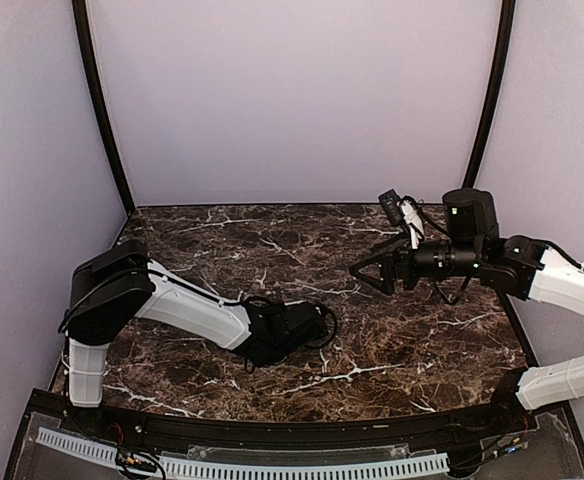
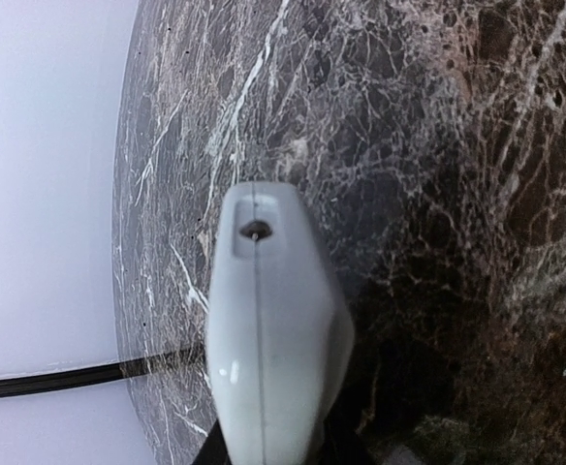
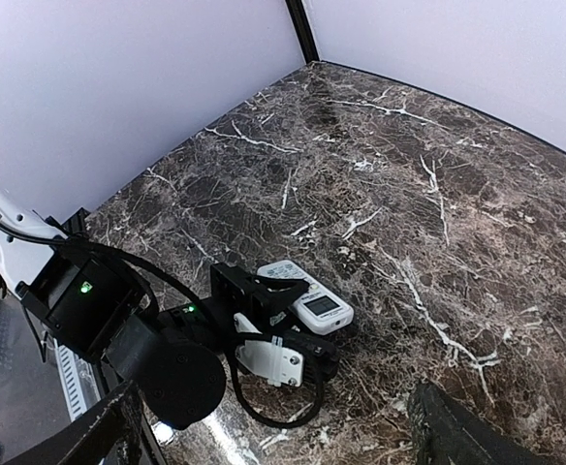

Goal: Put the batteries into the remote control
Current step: Place the remote control at the center of the board.

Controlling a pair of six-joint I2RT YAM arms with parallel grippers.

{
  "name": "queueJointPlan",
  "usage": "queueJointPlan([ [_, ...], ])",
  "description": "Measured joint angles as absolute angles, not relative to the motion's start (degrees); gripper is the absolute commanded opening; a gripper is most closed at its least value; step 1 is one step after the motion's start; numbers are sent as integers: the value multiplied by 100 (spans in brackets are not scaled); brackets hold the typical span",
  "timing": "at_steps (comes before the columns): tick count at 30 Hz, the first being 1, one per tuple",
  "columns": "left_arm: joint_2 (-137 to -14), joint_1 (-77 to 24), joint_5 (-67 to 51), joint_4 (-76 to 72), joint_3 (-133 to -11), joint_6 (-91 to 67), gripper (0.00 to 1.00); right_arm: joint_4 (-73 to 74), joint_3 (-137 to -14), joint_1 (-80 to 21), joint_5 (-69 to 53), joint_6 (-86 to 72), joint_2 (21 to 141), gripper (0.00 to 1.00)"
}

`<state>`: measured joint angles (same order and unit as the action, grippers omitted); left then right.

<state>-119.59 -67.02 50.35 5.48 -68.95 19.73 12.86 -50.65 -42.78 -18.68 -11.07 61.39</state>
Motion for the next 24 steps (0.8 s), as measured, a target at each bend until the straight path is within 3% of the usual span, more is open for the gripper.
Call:
queueJointPlan([
  [17, -12018, -6989, 4967, 1225, -7052, 1702, 19, 1387, -5074, -4270, -1841, -1052, 5966, 92],
  [24, -12044, -7065, 4917, 1291, -7070, 1337, 30, 1441, -5157, -4268, -1833, -972, 5843, 93],
])
